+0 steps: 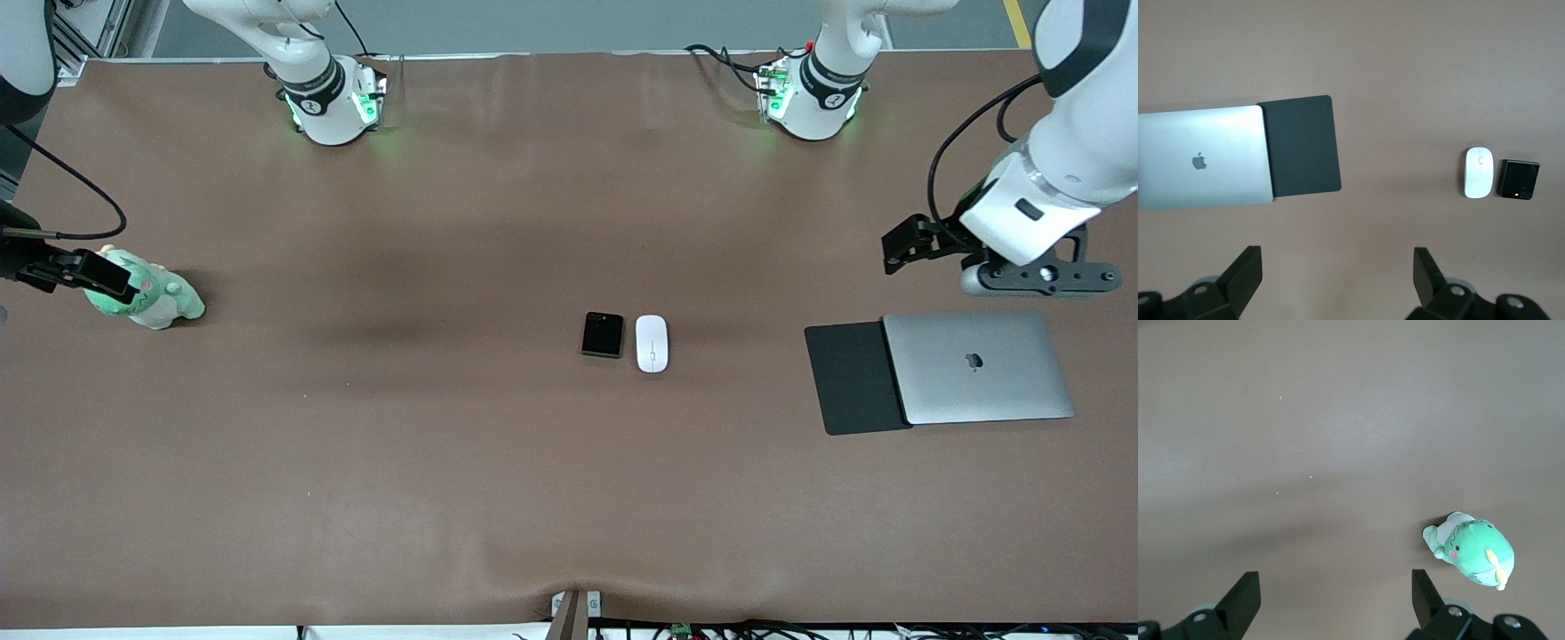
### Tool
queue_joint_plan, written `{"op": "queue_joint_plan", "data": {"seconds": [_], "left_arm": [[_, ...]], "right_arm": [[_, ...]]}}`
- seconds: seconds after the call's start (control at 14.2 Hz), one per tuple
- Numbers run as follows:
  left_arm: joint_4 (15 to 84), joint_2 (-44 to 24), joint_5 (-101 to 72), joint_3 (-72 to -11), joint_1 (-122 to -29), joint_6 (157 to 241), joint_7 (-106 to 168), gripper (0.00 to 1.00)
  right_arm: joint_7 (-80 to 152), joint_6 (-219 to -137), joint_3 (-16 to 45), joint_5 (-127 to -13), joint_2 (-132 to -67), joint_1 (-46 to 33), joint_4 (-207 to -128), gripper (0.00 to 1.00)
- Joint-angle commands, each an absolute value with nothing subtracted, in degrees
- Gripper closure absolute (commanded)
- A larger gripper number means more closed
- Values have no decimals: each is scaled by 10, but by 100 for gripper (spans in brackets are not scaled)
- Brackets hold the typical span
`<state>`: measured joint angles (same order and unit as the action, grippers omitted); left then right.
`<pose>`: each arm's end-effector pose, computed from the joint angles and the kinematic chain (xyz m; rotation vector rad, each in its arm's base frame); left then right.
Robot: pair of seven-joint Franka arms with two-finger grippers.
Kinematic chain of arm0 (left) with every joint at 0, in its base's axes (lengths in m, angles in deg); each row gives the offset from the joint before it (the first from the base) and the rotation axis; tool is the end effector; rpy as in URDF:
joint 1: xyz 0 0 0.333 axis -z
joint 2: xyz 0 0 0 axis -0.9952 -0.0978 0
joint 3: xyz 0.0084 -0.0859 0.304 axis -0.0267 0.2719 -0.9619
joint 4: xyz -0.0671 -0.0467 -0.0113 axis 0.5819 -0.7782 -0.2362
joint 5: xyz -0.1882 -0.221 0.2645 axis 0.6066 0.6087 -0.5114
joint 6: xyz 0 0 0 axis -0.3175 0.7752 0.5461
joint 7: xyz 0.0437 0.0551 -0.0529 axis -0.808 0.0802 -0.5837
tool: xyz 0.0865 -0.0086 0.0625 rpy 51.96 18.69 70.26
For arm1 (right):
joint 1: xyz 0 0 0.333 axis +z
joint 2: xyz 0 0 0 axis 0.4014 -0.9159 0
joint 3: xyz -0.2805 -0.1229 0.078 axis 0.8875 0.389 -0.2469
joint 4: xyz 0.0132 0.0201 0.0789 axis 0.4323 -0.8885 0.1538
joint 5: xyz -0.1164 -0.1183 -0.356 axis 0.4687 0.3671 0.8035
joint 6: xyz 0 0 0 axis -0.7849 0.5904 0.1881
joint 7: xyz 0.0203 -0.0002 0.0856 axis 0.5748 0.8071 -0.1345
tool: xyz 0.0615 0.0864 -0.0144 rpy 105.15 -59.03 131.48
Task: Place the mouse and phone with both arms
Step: 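Reach the left gripper toward the white mouse, then lower the open left gripper over the white mouse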
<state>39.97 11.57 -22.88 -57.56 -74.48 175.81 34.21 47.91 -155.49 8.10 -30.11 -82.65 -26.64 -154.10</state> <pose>0.5692 -0.1229 0.5874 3.1283 -0.0651 -0.0134 0.5954 -0.0266 0.5986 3.0784 -0.2339 0.0188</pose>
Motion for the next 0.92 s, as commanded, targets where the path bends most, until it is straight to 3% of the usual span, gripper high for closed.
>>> {"op": "queue_joint_plan", "data": {"seconds": [0.0,0.85], "left_arm": [[393,96,-247,-566,-710,1759,388,0],[413,-69,-253,-566,-557,1937,607,0]], "right_arm": [[473,-1559,85,-300,-813,-260,-1555,0],[474,-1559,85,-303,-815,-254,-1540,0]]}}
